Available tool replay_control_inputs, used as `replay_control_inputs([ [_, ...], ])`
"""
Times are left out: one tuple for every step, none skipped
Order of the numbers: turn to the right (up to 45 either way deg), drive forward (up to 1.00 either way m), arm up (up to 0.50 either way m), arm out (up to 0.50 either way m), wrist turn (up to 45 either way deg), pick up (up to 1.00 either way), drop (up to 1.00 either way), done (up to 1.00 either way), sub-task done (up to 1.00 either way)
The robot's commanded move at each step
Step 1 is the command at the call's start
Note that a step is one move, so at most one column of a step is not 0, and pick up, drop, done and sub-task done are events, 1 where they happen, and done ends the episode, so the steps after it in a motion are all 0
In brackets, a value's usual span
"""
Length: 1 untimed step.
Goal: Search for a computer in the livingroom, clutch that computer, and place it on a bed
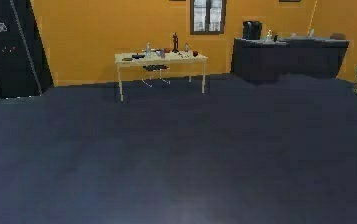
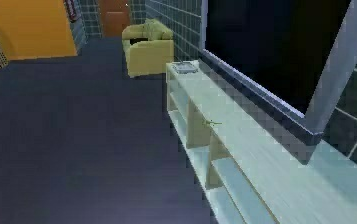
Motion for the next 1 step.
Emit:
replay_control_inputs([
  [42.0, 0.0, 0.0, 0.0, 0.0, 0.0, 0.0, 0.0, 0.0],
])
